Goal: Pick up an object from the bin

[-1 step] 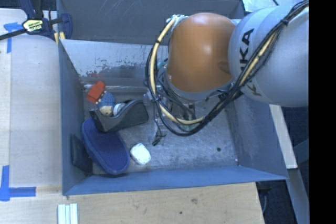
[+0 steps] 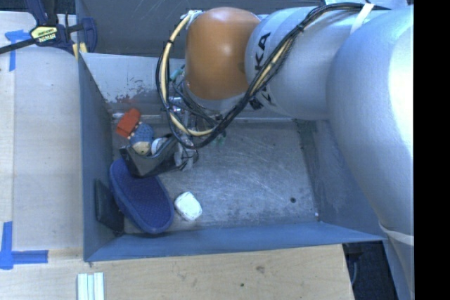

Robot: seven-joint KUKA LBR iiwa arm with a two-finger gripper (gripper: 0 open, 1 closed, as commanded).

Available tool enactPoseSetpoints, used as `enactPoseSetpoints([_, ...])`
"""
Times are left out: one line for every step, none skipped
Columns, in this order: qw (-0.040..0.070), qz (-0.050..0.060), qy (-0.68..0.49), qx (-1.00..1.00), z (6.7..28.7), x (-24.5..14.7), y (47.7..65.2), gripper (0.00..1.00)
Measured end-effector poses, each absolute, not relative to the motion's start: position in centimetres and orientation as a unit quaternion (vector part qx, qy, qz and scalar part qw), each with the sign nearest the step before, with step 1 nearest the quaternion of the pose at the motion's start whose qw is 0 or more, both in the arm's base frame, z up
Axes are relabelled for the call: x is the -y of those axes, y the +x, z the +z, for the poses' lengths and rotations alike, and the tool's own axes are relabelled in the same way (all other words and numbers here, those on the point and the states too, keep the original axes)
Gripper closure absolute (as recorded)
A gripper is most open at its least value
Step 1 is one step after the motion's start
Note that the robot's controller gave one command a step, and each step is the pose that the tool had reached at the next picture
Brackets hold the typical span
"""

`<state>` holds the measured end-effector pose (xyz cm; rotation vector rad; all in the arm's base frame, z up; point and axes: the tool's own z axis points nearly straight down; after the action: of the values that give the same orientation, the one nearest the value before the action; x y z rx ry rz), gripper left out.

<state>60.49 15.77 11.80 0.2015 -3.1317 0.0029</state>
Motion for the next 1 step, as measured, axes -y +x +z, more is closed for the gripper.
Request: enactPoseSetpoints([-0.004, 0.008, 0.33, 0.944, 8.16, -18.43, 59.73, 0.0])
